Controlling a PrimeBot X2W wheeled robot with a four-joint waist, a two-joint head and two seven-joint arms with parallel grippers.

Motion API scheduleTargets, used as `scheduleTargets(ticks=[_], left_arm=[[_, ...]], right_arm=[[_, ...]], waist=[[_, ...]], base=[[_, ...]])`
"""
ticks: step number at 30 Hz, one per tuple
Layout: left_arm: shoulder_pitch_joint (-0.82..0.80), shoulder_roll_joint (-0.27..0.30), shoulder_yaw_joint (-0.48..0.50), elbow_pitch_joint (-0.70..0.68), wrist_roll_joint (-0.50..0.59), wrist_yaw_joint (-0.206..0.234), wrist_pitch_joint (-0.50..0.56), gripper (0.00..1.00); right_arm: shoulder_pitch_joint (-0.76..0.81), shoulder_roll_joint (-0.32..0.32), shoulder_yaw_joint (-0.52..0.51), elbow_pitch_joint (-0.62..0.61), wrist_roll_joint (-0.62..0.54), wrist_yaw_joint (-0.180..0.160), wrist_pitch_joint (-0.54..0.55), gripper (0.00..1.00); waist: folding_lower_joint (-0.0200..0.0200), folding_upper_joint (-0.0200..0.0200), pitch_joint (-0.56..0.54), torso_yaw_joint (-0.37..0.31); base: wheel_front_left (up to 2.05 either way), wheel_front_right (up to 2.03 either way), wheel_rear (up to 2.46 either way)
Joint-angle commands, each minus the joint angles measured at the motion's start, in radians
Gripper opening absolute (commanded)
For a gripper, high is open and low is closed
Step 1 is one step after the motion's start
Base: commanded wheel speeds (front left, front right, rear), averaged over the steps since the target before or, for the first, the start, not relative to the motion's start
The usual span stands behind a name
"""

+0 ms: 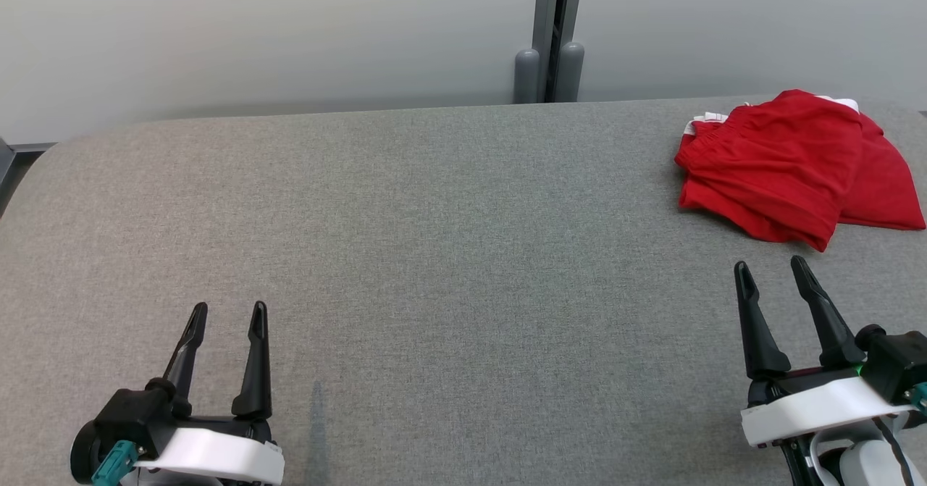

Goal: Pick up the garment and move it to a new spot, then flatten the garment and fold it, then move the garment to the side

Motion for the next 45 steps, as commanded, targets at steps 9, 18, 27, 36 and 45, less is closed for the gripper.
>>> scheduleTargets(ticks=[9,18,27,36,45], left_arm=[[-0.016,0.002,0.003,0.001,-0.007,0.005,0.0,1.0],[0.008,-0.007,0.003,0.035,-0.071,0.0,0.02,0.0],[0.02,-0.006,0.01,0.014,-0.24,-0.003,0.058,0.0],[0.028,-0.005,0.015,-0.001,-0.376,-0.006,0.089,0.0],[0.035,-0.004,0.022,-0.014,-0.515,-0.01,0.122,0.0]], right_arm=[[-0.005,-0.003,0.003,0.009,0.004,0.0,-0.004,1.0],[0.026,0.012,0.006,0.034,0.066,0.0,0.017,0.0],[0.038,0.012,-0.009,0.022,0.231,0.0,0.059,0.0],[0.047,0.015,-0.023,0.012,0.361,0.0,0.094,0.0],[0.057,0.019,-0.039,0.002,0.492,0.0,0.132,0.0]], waist=[[0.0,-0.0001,-0.001,-0.001],[0.0,-0.0001,-0.003,0.0],[0.0,-0.0001,-0.008,0.002],[0.0,-0.0001,-0.013,0.004],[0.0,-0.0001,-0.018,0.007]], base=[[0.0,0.0,0.0],[0.0,0.0,0.0],[0.0,0.0,0.0],[0.0,0.0,0.0],[0.0,0.0,0.0]])
